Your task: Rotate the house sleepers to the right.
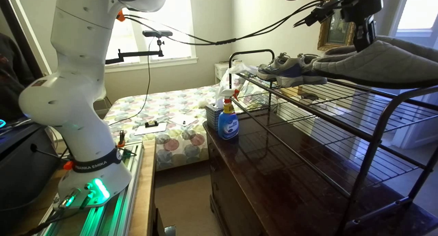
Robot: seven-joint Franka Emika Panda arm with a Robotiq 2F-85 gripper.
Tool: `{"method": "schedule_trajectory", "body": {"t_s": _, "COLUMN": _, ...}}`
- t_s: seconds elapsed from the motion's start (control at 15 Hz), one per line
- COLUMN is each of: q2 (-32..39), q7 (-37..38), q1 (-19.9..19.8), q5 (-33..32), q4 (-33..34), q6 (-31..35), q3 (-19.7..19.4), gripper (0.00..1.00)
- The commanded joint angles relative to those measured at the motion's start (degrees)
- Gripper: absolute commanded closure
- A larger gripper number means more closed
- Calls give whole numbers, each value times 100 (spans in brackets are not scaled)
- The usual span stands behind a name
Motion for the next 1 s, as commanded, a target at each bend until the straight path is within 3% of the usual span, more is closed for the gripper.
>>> {"method": "schedule_trajectory", "body": {"t_s": 0.0, "q2": -36, "q7": -33, "q1": 23, "q5": 12, "q4": -67, "q6": -67, "q3": 24, "gripper": 97}}
{"method": "schedule_trajectory", "body": {"t_s": 0.07, "q2": -43, "q7": -39, "q1": 32, "q5": 13, "q4": -103, "q6": -87, "q3": 38, "gripper": 90}}
{"method": "schedule_trajectory", "body": {"t_s": 0.13, "q2": -27, "q7": -39, "q1": 33, "q5": 13, "q4": -103, "q6": -86, "q3": 37, "gripper": 90}}
{"method": "schedule_trajectory", "body": {"t_s": 0.2, "q2": 6, "q7": 59, "q1": 62, "q5": -77, "q4": -93, "q6": -37, "q3": -19, "gripper": 97}}
{"method": "schedule_trajectory", "body": {"t_s": 0.93, "q2": 815, "q7": 1621, "q1": 205, "q5": -473, "q4": 451, "q6": -121, "q3": -143, "gripper": 97}}
